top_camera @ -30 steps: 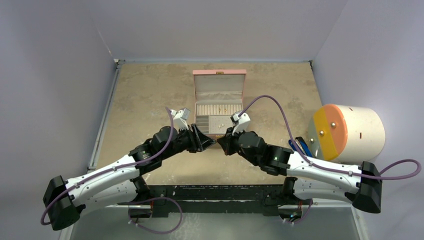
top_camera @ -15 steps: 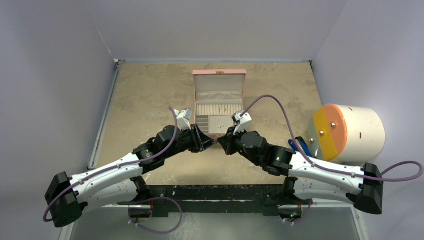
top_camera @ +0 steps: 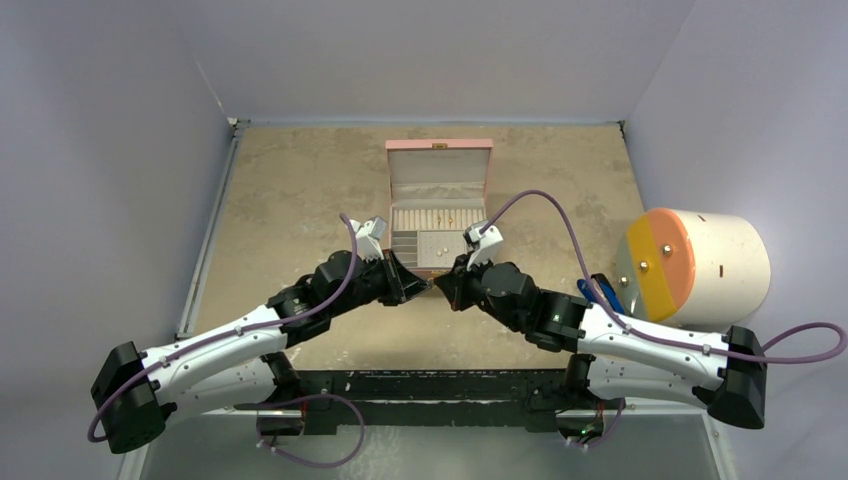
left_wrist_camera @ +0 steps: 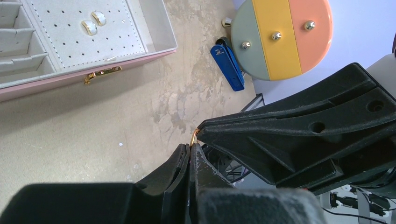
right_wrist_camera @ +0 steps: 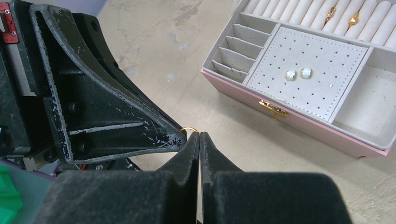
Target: Organize the mixed jewelry
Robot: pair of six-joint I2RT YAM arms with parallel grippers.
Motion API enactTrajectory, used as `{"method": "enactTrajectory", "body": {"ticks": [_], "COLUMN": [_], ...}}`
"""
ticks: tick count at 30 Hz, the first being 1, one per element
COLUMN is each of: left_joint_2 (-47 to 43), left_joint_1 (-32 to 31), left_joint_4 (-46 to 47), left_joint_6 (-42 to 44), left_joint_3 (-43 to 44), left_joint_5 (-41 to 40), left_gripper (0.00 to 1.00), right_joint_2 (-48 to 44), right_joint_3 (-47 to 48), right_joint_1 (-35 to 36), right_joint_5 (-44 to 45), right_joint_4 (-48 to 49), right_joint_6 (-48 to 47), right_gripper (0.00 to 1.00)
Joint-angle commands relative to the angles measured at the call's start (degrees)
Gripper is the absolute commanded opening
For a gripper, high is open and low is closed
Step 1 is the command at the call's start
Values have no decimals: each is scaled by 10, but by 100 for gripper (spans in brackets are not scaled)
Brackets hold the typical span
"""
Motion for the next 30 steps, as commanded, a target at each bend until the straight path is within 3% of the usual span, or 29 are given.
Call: {"method": "enactTrajectory", "body": {"ticks": [1,8,13,22,30], "left_joint_2": [-4,-9,-18,-50,-82], "left_joint_1": [4,4,4,4,4], "left_joint_4": [38,49,45,13,-20], "left_joint_6": [-9,-4,6,44,102], "left_joint_3": [11,11,7,3,13], "left_joint_5": [1,7,10,3,20], "left_gripper": [0,0,0,0,0], "right_joint_2": [-11,-15,-24,-64,-60], "right_joint_3": [-2,-1,7,31,68], "right_joint_1": [4,4,4,3,-17], "right_joint_5": [-24,-17,-7,-11,-143], "right_joint_4": [32,19,-7,-61,-63], "right_joint_6": [-9,9,18,-8,-55], "right_gripper": [0,0,15,27,38]}}
